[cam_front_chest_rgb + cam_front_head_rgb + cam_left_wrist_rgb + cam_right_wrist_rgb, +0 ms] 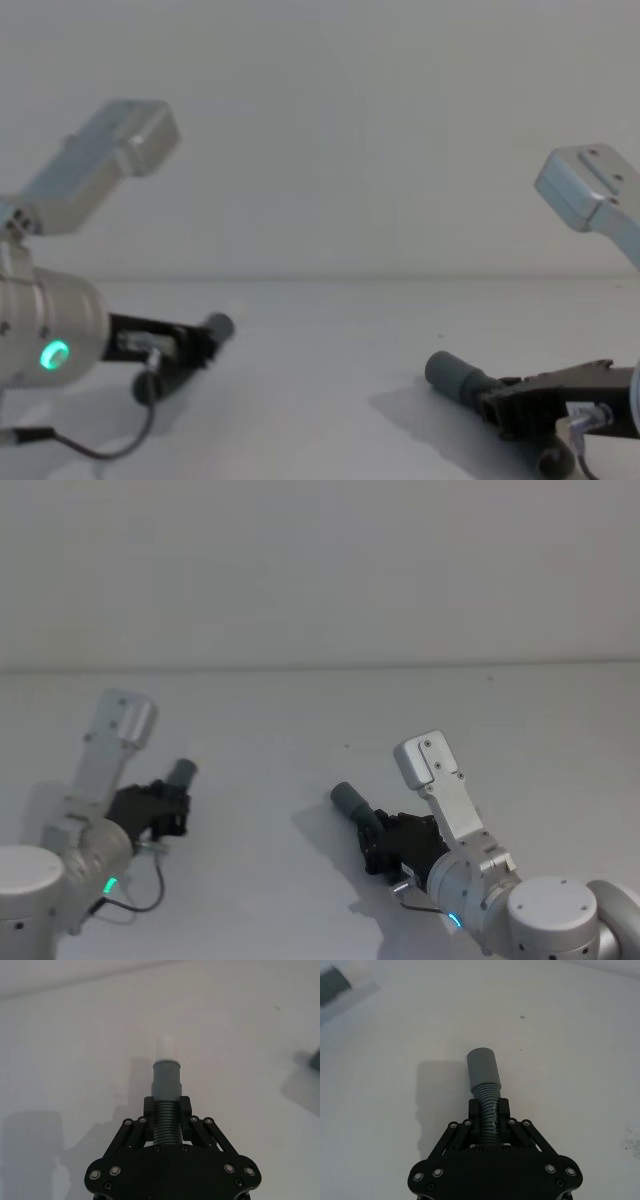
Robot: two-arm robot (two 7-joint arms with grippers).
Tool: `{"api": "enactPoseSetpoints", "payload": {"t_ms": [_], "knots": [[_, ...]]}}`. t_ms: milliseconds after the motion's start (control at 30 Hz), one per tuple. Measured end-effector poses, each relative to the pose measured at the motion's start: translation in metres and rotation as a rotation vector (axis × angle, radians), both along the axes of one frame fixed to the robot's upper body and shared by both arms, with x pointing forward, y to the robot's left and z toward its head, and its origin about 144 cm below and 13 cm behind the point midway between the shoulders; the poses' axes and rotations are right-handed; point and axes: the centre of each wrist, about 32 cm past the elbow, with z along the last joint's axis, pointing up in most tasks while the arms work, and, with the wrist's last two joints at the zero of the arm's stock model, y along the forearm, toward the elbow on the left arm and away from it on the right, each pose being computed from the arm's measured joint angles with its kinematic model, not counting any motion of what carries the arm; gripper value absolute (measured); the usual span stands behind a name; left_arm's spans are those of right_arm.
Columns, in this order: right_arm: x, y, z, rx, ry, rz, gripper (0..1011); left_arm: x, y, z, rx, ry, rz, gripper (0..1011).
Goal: Use both hands to pick up one end of the pipe from the table, align the ends, and insert them.
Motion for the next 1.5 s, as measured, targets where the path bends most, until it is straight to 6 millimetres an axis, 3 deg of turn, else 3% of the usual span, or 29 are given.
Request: {"api": "enactPoseSetpoints", "payload": {"t_ms": [433,767,1500], "knots": [[0.0,0.0,0.0,0.0,0.0,0.0,194,0.003,0.045,0.019,-0.042,-0.152,0.102,262],[-0.001,-0.002,0.0,-0.025,-0.02,0.013,194,0.003,0.075,0.031,-0.062,-0.259,0.042,262],[-0.01,-0.023,0.004,-0.258,-0.281,0.141,194,0.019,0.099,0.043,-0.046,-0.473,-0.259,262]]}}
